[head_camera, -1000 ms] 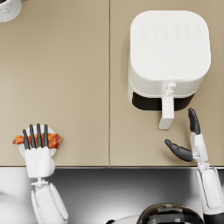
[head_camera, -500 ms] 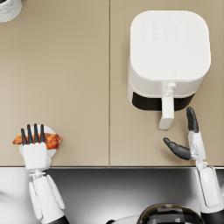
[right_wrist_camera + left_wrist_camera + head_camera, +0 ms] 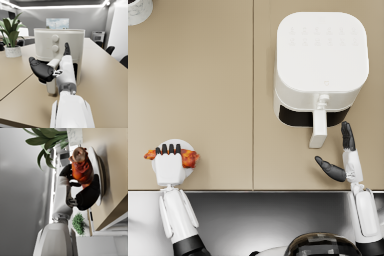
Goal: Pick up the drumstick and place it into the air fryer
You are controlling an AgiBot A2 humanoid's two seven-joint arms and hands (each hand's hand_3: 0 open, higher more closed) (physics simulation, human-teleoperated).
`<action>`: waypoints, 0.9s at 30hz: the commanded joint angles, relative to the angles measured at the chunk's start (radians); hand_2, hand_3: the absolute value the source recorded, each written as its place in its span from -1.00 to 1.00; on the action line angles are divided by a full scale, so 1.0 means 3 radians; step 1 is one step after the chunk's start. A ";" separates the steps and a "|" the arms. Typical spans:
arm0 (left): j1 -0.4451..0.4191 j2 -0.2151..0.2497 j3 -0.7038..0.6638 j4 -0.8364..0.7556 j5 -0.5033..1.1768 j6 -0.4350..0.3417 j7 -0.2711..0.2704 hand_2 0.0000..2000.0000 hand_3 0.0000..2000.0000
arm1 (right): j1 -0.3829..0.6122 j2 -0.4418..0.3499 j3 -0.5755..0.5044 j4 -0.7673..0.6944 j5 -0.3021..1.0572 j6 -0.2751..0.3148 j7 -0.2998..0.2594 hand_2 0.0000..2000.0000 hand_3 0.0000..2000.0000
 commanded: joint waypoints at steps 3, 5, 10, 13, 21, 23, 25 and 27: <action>0.0193 -0.0034 0.0103 0.0364 0.0000 0.0332 0.0333 1.00 1.00 | 0.0031 -0.0028 -0.0019 0.0061 0.0000 0.0000 0.0000 -1.00 -1.00; 0.0148 -0.0018 0.0102 0.0027 0.0000 0.0285 0.0660 1.00 1.00 | 0.0033 -0.0039 -0.0002 -0.0036 0.0000 0.0000 0.0000 -1.00 -1.00; -0.0027 0.0057 0.0002 -0.0915 0.0001 0.0217 0.0942 1.00 1.00 | 0.0102 -0.0093 0.0129 -0.0371 0.0000 0.0000 0.0000 -1.00 -1.00; -0.0056 0.0076 -0.0031 -0.1351 0.0000 0.0211 0.0982 1.00 1.00 | 0.0187 -0.0143 0.0195 -0.0615 0.0000 0.0000 0.0000 -1.00 -1.00; -0.0057 0.0065 0.0133 -0.2024 -0.0002 0.0185 0.1007 1.00 1.00 | 0.0487 -0.0302 0.0389 -0.1611 -0.0001 -0.0001 0.0000 -1.00 -1.00; -0.0108 0.0090 0.0111 -0.1872 -0.0003 0.0184 0.1009 1.00 1.00 | 0.0486 -0.0311 0.0399 -0.1661 0.0000 -0.0001 0.0000 -1.00 -1.00; -0.0049 0.0063 0.0156 -0.2040 -0.0003 0.0184 0.1009 1.00 1.00 | 0.0525 -0.0338 0.0443 -0.1722 0.0000 0.0000 0.0000 -1.00 -1.00; -0.0102 0.0087 0.0150 -0.1976 -0.0003 0.0183 0.1009 1.00 1.00 | 0.0540 -0.0345 0.0518 -0.1652 0.0002 -0.0059 0.0001 -1.00 -1.00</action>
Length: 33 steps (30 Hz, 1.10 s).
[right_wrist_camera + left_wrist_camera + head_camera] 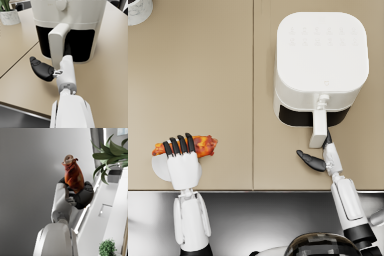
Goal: Pick up the drumstick and place it into the air fryer
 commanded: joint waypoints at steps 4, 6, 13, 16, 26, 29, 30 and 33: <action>0.0051 -0.0019 0.0115 -0.0026 0.0000 -0.0003 0.0000 1.00 1.00 | 0.0198 -0.0054 0.0174 0.0005 0.0009 -0.0244 -0.0004 1.00 -0.02; 0.0040 -0.0011 0.0158 0.0006 0.0000 -0.0003 -0.0001 1.00 1.00 | 0.0254 -0.0080 0.0242 0.0066 0.0011 -0.0413 -0.0005 1.00 0.63; 0.0164 -0.0030 0.0326 0.0111 -0.0438 0.0001 -0.0001 1.00 1.00 | -0.0051 0.0297 0.0755 0.0849 0.0018 -0.0519 -0.0034 1.00 1.00; 0.0227 -0.0025 0.0448 0.0126 -0.0877 0.0005 0.0000 1.00 1.00 | -0.0117 0.0463 0.0873 0.1079 0.0017 -0.0551 -0.0044 1.00 1.00; 0.0708 0.0123 0.1072 0.0107 -0.2297 0.0037 0.0004 1.00 1.00 | -0.0247 0.1123 0.1398 0.1898 0.0016 -0.0366 -0.0034 1.00 1.00; 0.0875 0.0230 0.1264 0.0177 -0.2464 0.0038 0.0004 1.00 1.00 | -0.0209 0.1359 0.1603 0.2156 0.0015 -0.0233 -0.0013 1.00 1.00; 0.0941 0.0275 0.1328 0.0214 -0.2492 0.0038 0.0005 1.00 1.00 | -0.0194 0.1438 0.1677 0.2257 0.0014 -0.0195 -0.0012 1.00 1.00; 0.1084 0.0391 0.1495 0.0260 -0.2535 0.0036 0.0006 1.00 1.00 | -0.0117 0.1607 0.1873 0.2405 0.0012 -0.0145 0.0013 1.00 1.00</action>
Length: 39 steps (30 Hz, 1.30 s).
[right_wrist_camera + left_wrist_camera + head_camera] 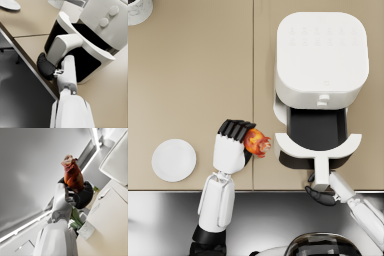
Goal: Pick up the drumstick and place it into the air fryer
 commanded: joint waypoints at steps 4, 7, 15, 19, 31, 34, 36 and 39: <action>0.0469 0.0320 0.0402 0.0209 -0.0019 -0.0002 0.0000 1.00 1.00 | 0.0103 -0.0397 0.0460 0.0952 -0.0002 0.0137 0.0009 1.00 1.00; 0.0705 0.0568 0.0567 0.0413 -0.0023 -0.0005 -0.0001 1.00 1.00 | -0.0110 -0.0566 0.0287 0.1047 -0.0003 0.0173 0.0016 1.00 1.00; 0.1076 0.0931 0.1098 0.0829 -0.0025 -0.0004 -0.0001 1.00 1.00 | -0.0005 -0.0480 0.0459 0.1173 -0.0011 0.0444 -0.0010 1.00 1.00; 0.1902 0.0193 0.2456 0.0980 -0.0024 -0.0004 -0.0001 1.00 1.00 | 0.0003 -0.0479 0.0458 0.1181 -0.0024 0.0426 -0.0020 1.00 1.00; 0.0581 0.0331 0.0853 0.0462 -0.0022 -0.0013 0.0007 -1.00 -1.00 | -0.0007 0.0505 0.0334 0.0416 -0.0022 0.0430 -0.0021 1.00 1.00; 0.0340 0.0215 0.0449 0.0159 -0.0022 -0.0002 0.0007 -1.00 -1.00 | 0.0102 -0.0474 0.0451 0.1123 -0.0027 0.0445 -0.0029 1.00 1.00; 0.0211 0.0177 0.0157 -0.0043 -0.0023 0.0002 0.0007 -1.00 -1.00 | 0.0121 -0.0531 0.0455 0.1083 -0.0030 0.0475 -0.0029 1.00 1.00; 0.0077 0.0157 -0.0112 -0.0233 -0.0024 0.0004 0.0006 -1.00 -1.00 | 0.0128 -0.0586 0.0464 0.1027 -0.0026 0.0514 -0.0029 1.00 1.00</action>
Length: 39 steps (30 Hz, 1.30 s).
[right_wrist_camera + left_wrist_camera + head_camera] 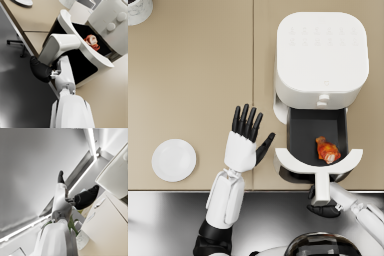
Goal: Pick up the drumstick and place it into the air fryer
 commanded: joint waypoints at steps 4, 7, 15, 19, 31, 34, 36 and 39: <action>-0.0312 -0.0070 -0.0588 -0.0411 -0.0001 0.0001 0.0000 -1.00 -1.00 | 0.0240 -0.1111 0.0120 0.0398 0.0005 0.0007 0.0011 1.00 1.00; -0.0391 -0.0071 -0.0691 -0.0422 -0.0002 0.0002 0.0000 -1.00 -1.00 | 0.0426 -0.1126 0.0116 0.0136 0.0007 0.0052 0.0022 1.00 1.00; -0.0472 -0.0065 -0.0867 -0.0416 -0.0002 0.0002 0.0000 -1.00 -1.00 | 0.0965 -0.1265 0.0055 -0.0590 0.0008 0.0303 0.0031 1.00 1.00; -0.0486 -0.0063 -0.0918 -0.0440 -0.0002 0.0002 0.0000 -1.00 -1.00 | 0.1173 -0.1340 0.0100 -0.0925 0.0024 0.0348 0.0028 1.00 1.00; -0.0566 -0.0062 -0.1238 -0.0395 -0.0003 0.0002 0.0000 -1.00 -1.00 | 0.1963 -0.1884 0.0110 -0.2429 0.0022 0.0604 0.0017 1.00 1.00; -0.0575 -0.0065 -0.1263 -0.0346 -0.0003 0.0002 0.0000 -1.00 -1.00 | 0.2150 -0.2065 0.0132 -0.2885 0.0027 0.0536 0.0060 1.00 1.00; -0.0563 -0.0073 -0.1286 -0.0300 -0.0003 0.0002 0.0000 -1.00 -1.00 | 0.2245 -0.2163 0.0136 -0.3137 0.0030 0.0527 0.0079 1.00 1.00; -0.0595 -0.0068 -0.1269 -0.0301 -0.0003 0.0002 0.0000 -1.00 -1.00 | 0.2356 -0.2238 0.0142 -0.3371 0.0030 0.0677 0.0088 1.00 1.00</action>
